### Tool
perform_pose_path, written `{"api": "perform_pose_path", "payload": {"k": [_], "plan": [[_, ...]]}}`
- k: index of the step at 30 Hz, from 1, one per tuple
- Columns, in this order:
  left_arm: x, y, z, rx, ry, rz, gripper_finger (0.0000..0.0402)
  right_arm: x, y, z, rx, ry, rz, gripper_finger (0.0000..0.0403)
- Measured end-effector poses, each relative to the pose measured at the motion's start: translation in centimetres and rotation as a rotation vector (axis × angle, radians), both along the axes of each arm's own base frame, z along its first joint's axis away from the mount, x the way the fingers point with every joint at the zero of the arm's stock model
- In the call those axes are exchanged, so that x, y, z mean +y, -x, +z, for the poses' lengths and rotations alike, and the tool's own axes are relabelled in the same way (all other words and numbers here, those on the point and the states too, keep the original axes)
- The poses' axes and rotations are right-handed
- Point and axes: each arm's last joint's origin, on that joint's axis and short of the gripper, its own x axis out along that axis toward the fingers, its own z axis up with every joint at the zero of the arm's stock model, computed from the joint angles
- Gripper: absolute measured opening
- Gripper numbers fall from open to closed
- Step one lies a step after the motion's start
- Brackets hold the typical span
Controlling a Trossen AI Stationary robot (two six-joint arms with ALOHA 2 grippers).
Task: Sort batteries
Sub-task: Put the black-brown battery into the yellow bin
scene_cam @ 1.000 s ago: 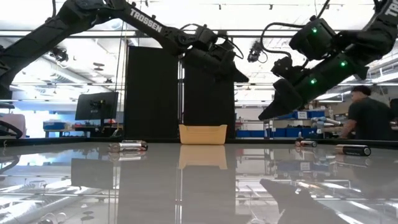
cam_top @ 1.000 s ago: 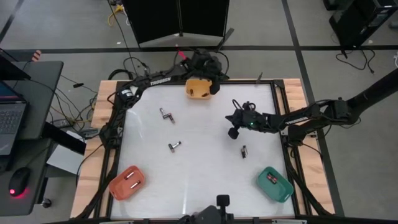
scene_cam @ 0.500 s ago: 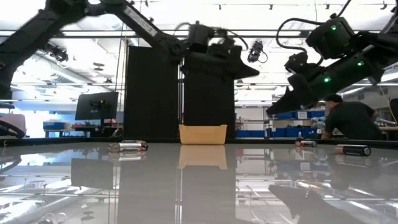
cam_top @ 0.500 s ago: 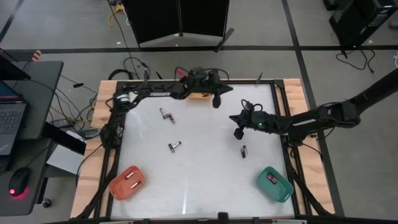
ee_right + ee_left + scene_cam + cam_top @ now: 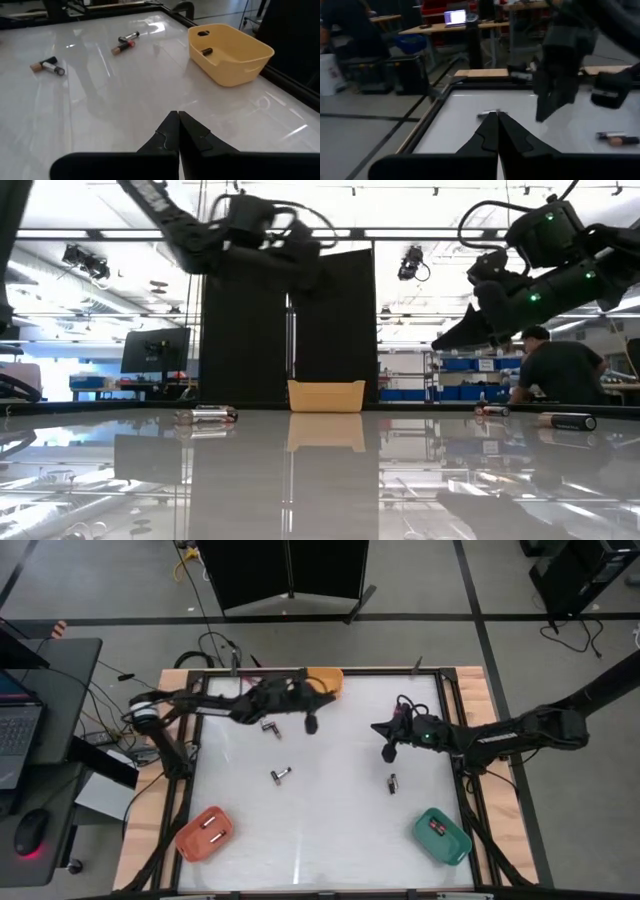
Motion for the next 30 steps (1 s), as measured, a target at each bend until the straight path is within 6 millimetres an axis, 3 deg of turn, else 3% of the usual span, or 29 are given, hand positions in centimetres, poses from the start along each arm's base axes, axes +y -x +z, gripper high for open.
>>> {"api": "perform_pose_path", "payload": {"k": [9,15,23,30], "plan": [[-2.5,5.2,-2.6,-0.022,-0.002,0.003,0.0008,-0.2,-1.1,1.3,0.000,-0.034,-0.006,0.0009],[-3.2,7.0,-4.3,-0.039,0.007,0.001,0.0009,-0.3,-1.7,2.2,-0.004,-0.061,-0.017,0.0016],[-3.3,7.4,-4.9,-0.023,0.025,0.000,0.0010,-0.6,-2.3,3.3,0.025,-0.123,-0.086,0.0019],[-3.4,7.4,-4.9,-0.017,0.022,-0.012,0.0010,-2.2,-1.2,5.4,0.391,-0.257,-0.381,0.0036]]}}
